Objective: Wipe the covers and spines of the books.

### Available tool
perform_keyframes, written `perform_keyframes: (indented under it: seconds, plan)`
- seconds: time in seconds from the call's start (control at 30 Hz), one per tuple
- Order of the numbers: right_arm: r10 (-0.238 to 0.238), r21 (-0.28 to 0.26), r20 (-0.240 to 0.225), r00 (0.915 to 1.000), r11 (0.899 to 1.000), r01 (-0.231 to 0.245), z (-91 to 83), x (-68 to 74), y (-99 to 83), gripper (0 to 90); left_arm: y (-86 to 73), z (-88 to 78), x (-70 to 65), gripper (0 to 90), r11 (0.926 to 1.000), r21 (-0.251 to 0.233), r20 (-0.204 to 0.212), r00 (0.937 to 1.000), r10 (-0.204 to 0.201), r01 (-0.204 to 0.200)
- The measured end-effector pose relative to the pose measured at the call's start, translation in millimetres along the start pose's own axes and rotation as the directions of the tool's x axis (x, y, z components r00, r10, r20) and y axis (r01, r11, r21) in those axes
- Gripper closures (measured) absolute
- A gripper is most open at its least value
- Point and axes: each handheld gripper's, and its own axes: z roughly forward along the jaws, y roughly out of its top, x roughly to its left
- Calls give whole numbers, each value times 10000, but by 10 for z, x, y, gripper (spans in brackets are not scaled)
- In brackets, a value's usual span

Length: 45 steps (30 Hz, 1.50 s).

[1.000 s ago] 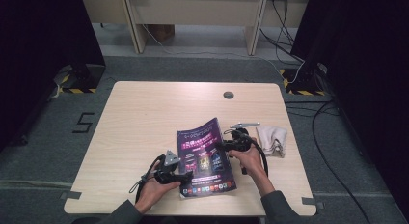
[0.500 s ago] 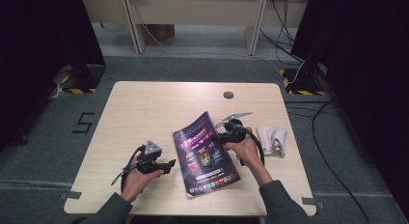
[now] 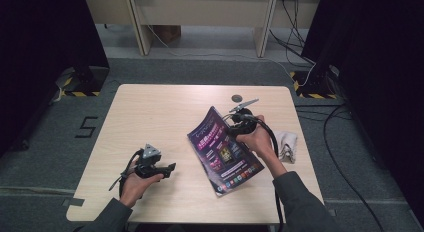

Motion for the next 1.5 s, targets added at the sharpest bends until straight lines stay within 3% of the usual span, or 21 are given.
perform_keyframes:
  seconds: [0.13, 0.23, 0.37, 0.47, 0.53, 0.6, 0.7, 0.73, 0.83, 0.9, 1.0, 1.07, 1.1, 1.2, 1.33, 1.43, 1.5]
  plan:
    - [-357, 14, 502, 9981, 9994, 357, -123, -34, 100, 835, -8, 14, 19, 301, 10000, 70, -3, 10000, -46, 46]
    - [-693, 96, 1051, 9920, 9976, 686, -224, -46, 211, 836, -12, 21, 24, 302, 9999, 83, 22, 10000, -75, 75]
    - [-1233, 416, 1914, 9737, 9922, 1175, -346, -2, 388, 836, -11, 28, 24, 302, 9999, 112, 37, 10000, -63, 63]
    - [-2271, 909, 2623, 9379, 9734, 2102, -372, 86, 539, 836, -12, 31, 23, 302, 9999, 136, 40, 10000, -86, 85]
    - [-2634, 1269, 2908, 9198, 9635, 2358, -340, 160, 605, 836, -12, 28, 24, 302, 9999, 123, 37, 10000, -91, 90]
    - [-3199, 1728, 3019, 8981, 9448, 2784, -243, 259, 657, 836, -10, 22, 27, 302, 9998, 159, 28, 10000, -88, 87]
    - [-3834, 2166, 2863, 8781, 9186, 3305, -85, 409, 681, 835, -12, 20, 34, 302, 9999, 92, 43, 9999, -147, 147]
    - [-3985, 2233, 2716, 8760, 9115, 3454, -43, 467, 693, 835, -12, 16, 38, 302, 9998, 109, 46, 9999, -139, 139]
    - [-3991, 2336, 2310, 8873, 9081, 3477, 28, 617, 745, 833, -12, 11, 43, 302, 9998, 101, 32, 9998, -191, 191]
    - [-4078, 2494, 2087, 8889, 9011, 3548, 62, 720, 770, 831, -12, 8, 45, 302, 9998, 97, 31, 9998, -181, 181]
    - [-4020, 2533, 1728, 8992, 9004, 3538, 112, 798, 774, 831, -13, 5, 49, 302, 9998, 106, 29, 9998, -189, 189]
    - [-3904, 2579, 1527, 9079, 9026, 3448, 136, 825, 762, 835, -13, 4, 51, 302, 9998, 104, 39, 9998, -192, 192]
    - [-3695, 2514, 1175, 9218, 9091, 3323, 165, 833, 744, 835, -14, 5, 53, 303, 9998, 116, 40, 9998, -190, 189]
    - [-3630, 2552, 749, 9288, 9074, 3341, 258, 875, 685, 834, -14, 7, 60, 302, 9996, 135, 71, 9997, -233, 232]
    - [-3393, 2561, 363, 9400, 9123, 3195, 388, 920, 599, 831, -16, 4, 65, 302, 9995, 158, 57, 9996, -259, 258]
    - [-3389, 2519, 78, 9408, 9111, 3261, 484, 944, 539, 830, -18, 0, 67, 302, 9995, 152, 68, 9996, -261, 260]
    - [-3161, 2542, -61, 9487, 9171, 3072, 555, 960, 493, 828, -21, -6, 67, 302, 9994, 134, 85, 9994, -327, 326]
